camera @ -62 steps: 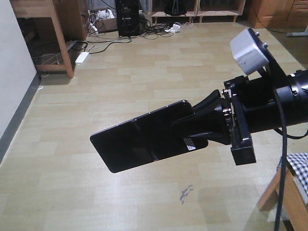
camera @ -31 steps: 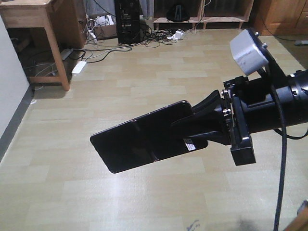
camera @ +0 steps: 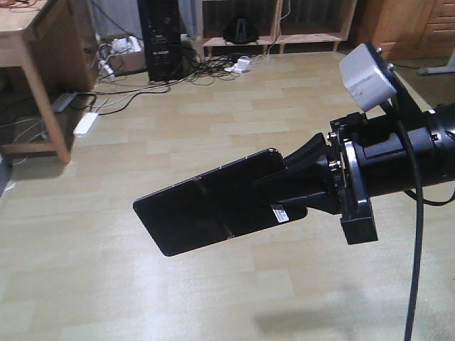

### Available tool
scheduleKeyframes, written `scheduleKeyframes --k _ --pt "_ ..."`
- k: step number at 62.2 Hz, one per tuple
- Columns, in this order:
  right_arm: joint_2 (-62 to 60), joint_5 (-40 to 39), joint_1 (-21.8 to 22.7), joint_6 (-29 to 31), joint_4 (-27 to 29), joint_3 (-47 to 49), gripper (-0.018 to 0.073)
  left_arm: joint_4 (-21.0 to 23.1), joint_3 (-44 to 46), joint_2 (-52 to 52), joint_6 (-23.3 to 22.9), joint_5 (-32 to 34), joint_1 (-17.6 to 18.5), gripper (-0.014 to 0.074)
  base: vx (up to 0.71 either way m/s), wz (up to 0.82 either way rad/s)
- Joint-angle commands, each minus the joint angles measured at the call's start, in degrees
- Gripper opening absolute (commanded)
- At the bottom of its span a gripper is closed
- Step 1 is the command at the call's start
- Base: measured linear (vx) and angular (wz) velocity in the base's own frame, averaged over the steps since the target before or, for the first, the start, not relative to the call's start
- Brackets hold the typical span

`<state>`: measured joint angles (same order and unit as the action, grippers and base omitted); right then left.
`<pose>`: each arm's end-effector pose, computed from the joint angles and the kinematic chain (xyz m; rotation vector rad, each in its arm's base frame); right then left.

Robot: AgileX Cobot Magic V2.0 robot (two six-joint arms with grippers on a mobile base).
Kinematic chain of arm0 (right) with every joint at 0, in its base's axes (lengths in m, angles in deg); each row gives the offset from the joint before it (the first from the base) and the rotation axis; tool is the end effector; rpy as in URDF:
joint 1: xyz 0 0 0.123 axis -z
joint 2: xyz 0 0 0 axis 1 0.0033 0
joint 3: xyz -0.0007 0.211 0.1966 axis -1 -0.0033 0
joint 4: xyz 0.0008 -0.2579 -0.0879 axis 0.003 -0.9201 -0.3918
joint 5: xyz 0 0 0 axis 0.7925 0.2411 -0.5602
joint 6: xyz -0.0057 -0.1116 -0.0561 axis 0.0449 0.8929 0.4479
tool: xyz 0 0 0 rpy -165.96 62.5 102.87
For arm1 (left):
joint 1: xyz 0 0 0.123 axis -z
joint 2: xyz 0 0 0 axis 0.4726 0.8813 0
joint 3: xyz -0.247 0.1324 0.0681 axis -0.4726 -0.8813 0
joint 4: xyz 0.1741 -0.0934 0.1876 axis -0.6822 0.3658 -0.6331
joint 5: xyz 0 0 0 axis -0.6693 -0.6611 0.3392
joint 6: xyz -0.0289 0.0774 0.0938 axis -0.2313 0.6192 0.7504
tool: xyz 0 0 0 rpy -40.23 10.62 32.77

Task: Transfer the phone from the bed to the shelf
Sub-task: 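Hold the phone while the base drives to the wooden shelf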

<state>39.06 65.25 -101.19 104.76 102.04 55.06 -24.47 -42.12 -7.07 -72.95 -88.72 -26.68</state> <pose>0.2426 0.1569 0.3398 -1.2222 1.8299 1.0244 0.1079 -0.0032 0.1969 0.0338 1.5652 -0.0107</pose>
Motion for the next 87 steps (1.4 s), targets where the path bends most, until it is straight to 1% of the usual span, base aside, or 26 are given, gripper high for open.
scheduleKeyframes --k 1,87 --pt "-1.5 4.0 0.1 0.3 5.1 1.5 -0.0003 0.6 1.4 -0.4 -0.5 4.3 -0.1 0.0001 0.38 -0.22" --pt "-1.5 4.0 0.1 0.3 5.1 1.5 -0.0003 0.6 1.4 -0.4 -0.5 4.3 -0.1 0.0001 0.39 -0.27"
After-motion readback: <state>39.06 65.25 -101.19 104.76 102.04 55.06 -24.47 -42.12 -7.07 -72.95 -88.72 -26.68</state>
